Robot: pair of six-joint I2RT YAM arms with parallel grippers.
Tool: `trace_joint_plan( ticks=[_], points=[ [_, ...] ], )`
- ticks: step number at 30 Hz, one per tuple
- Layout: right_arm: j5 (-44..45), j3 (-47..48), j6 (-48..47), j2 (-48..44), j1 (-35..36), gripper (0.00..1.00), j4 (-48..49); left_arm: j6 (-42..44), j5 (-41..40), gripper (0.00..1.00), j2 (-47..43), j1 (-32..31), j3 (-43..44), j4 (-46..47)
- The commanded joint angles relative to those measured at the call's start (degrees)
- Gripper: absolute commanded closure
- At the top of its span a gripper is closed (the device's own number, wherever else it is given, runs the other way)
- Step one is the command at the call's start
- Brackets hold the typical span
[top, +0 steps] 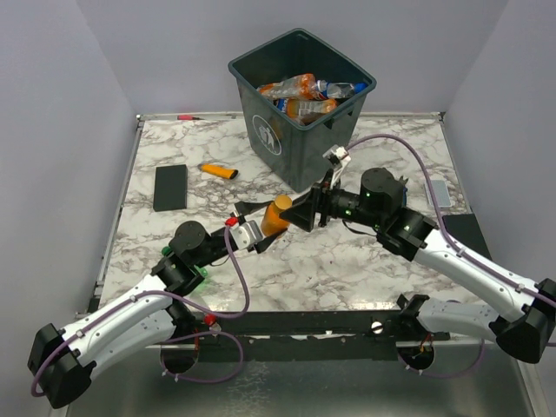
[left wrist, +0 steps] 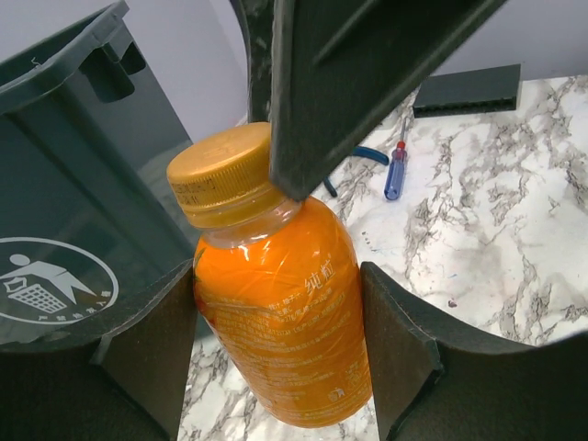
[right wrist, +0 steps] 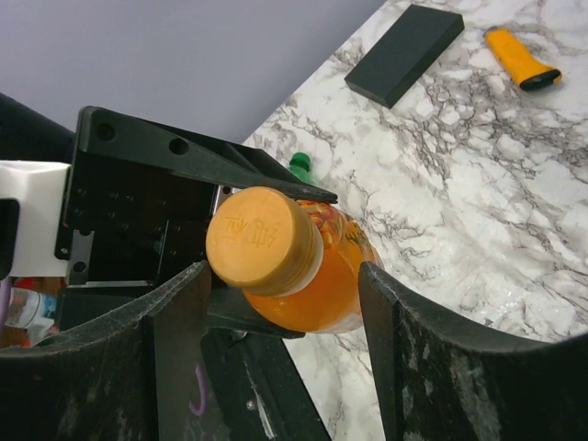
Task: Put the plastic bottles in the bin
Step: Place the plastic bottle in the trash bin.
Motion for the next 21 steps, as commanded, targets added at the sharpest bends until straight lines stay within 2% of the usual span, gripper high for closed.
trace_joint_plan(
  ticks=[1,6,9,11,15,21],
  points=[
    [2.65,2.79,-0.47,2.51,1.6,0.33,1.79,0.32,-1.12,0.61,-0.86,-0.55,-0.62,2.38],
    [3.74,3.14,-0.48,4.22,2.22,0.37,3.42,0.18,-1.23,0.6,-1.2,-0.65,-0.88,2.81],
    [4.45,4.02,-0.89,5.45,2.94,0.47,3.95,0.14,-1.23,0.61,-1.2,-0.74,-1.01,3.03],
    [4.83,4.4,-0.96,6.18,3.3,0.5,4.2,0.13,-1.31,0.61,-1.26,-0.82,-1.14,3.12],
    [5.43,4.56,-0.7,7.11,3.72,0.4,4.9,0.05,-1.47,0.61,-1.29,-1.14,-1.49,3.61],
    [8.16,4.08,-0.49,7.37,4.08,0.35,5.51,0.05,-1.57,0.61,-1.57,-1.45,-1.67,3.9]
  ],
)
